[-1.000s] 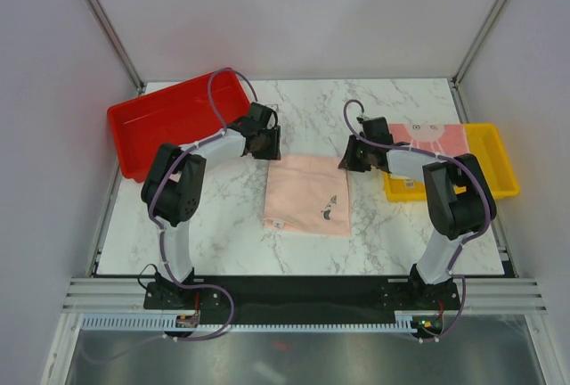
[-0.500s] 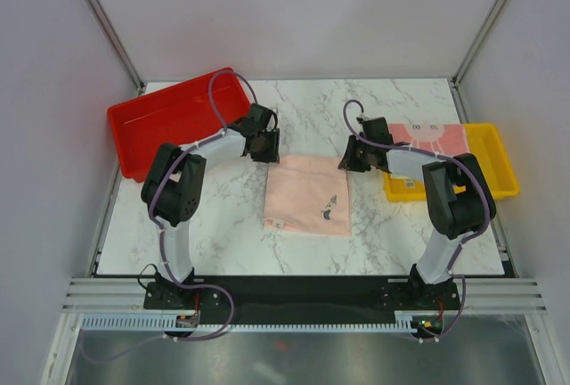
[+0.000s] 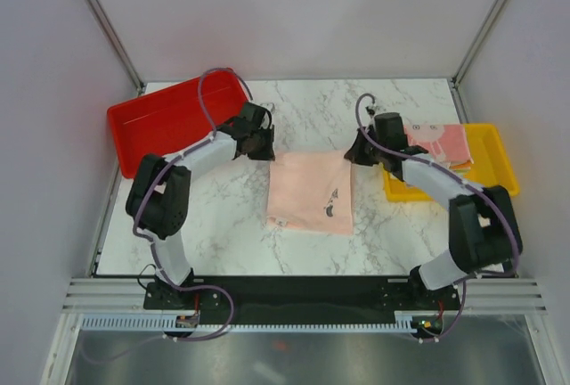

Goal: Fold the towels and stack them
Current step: Fold the towel

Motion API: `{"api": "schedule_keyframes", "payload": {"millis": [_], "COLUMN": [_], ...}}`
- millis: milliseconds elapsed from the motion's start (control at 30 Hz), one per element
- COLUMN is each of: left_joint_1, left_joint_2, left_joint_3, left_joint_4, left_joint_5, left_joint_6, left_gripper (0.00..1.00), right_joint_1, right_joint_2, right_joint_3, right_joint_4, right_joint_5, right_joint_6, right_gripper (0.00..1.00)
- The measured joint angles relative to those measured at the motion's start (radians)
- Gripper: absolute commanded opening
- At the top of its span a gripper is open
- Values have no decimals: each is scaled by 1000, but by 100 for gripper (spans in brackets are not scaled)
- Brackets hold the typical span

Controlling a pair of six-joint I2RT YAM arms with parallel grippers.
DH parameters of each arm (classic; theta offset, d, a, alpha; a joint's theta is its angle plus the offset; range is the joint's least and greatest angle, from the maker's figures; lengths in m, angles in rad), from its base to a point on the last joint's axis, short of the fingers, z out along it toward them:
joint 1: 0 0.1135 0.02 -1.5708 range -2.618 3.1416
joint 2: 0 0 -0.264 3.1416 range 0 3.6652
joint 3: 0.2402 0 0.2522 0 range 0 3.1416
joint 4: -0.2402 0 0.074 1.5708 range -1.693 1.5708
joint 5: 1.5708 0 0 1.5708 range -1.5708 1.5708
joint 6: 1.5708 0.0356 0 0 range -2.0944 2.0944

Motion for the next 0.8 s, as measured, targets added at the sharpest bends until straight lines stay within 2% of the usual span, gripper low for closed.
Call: {"api": "schedule_keyframes", "payload": {"millis": [267, 400, 533, 667, 800], "left_joint_1": [-13, -57, -126, -182, -187], "left_joint_2": [-576, -834, -1040, -1148, -1059], "left_joint_3": [-212, -346, -459, -469, -407], "left_joint_4": [66, 95, 71, 53, 33], "left_joint_5": [88, 119, 126, 152, 143], "left_joint_6": [-26, -59, -116, -185, -206], "left_gripper": [2, 2, 2, 2, 2], "right_joint_1": [9, 41, 55, 60, 60], "right_joint_2": [-646, -855, -997, -1110, -1072], "right_joint_3": [-117, -175, -207, -217, -190], "right_joint_4": [-11, -42, -116, -154, -139], "right_joint_5": [-42, -84, -139, -178, -172], "right_joint_6": [-6, -6, 12, 65, 82], "right_gripper": [0, 0, 0, 0, 0]}}
